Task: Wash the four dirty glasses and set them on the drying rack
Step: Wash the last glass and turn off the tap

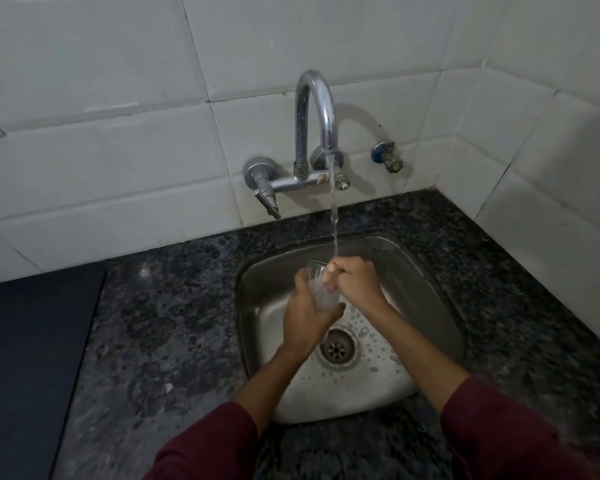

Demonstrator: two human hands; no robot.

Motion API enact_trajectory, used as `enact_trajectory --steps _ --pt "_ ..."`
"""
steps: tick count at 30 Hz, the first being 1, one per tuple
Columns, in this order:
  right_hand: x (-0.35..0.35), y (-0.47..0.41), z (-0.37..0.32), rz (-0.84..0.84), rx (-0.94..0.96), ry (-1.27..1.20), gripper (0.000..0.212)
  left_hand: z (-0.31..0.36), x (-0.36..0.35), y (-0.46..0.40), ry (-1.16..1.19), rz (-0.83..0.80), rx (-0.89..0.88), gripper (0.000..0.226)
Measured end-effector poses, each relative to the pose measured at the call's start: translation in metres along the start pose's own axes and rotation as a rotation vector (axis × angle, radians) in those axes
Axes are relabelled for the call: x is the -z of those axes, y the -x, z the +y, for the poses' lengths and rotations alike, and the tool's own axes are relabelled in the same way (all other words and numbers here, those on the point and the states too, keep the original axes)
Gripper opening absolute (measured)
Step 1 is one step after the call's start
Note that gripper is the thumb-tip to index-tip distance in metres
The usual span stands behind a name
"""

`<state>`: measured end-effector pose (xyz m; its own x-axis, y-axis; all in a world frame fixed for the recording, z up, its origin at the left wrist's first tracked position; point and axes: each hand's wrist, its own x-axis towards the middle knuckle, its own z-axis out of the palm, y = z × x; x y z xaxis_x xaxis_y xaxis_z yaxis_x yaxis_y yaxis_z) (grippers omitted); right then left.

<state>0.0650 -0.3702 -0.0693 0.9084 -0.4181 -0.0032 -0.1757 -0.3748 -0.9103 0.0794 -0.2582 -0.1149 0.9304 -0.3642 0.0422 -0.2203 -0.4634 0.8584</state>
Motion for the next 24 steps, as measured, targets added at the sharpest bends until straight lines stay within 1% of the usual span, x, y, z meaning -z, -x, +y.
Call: enact_trajectory --steps 2,3,4,6,9,11,12,14,16,18,21,24 --pt "0.006 -0.001 0.004 -0.032 -0.044 -0.148 0.037 -0.001 0.009 -0.005 0.018 -0.12 -0.016 0.086" --pt "0.011 -0.001 0.005 -0.074 -0.04 -0.183 0.035 -0.003 0.014 -0.009 0.105 -0.21 0.006 0.085" --pt "0.016 0.0 0.005 -0.115 -0.033 -0.224 0.033 -0.005 0.02 -0.012 0.251 -0.29 0.041 0.084" --pt "0.02 0.002 0.006 -0.161 -0.038 -0.314 0.032 -0.008 0.025 -0.016 0.48 -0.373 0.113 0.073" --pt "0.017 0.001 0.014 -0.136 -0.125 -0.343 0.03 0.001 0.024 -0.015 0.528 -0.442 0.203 0.051" --pt "0.013 -0.002 0.025 -0.134 -0.184 -0.285 0.028 0.003 0.02 -0.013 0.532 -0.469 0.332 0.031" --pt "0.011 -0.004 0.03 -0.145 -0.214 -0.262 0.026 0.002 0.018 -0.013 0.534 -0.487 0.429 0.027" --pt "0.006 -0.004 0.039 -0.167 -0.294 -0.252 0.026 -0.002 0.015 -0.012 0.553 -0.547 0.656 0.037" --pt "0.002 -0.003 0.047 -0.176 -0.371 -0.283 0.026 -0.007 0.011 -0.013 0.621 -0.593 0.83 0.044" --pt "-0.001 -0.002 0.055 -0.177 -0.416 -0.33 0.025 -0.012 0.008 -0.013 0.711 -0.59 0.918 0.049" --pt "-0.003 0.0 0.063 -0.158 -0.459 -0.38 0.022 -0.015 0.006 -0.011 0.767 -0.614 0.997 0.053" --pt "-0.003 0.003 0.065 -0.153 -0.466 -0.399 0.018 -0.018 0.006 -0.011 0.77 -0.601 1.024 0.055"
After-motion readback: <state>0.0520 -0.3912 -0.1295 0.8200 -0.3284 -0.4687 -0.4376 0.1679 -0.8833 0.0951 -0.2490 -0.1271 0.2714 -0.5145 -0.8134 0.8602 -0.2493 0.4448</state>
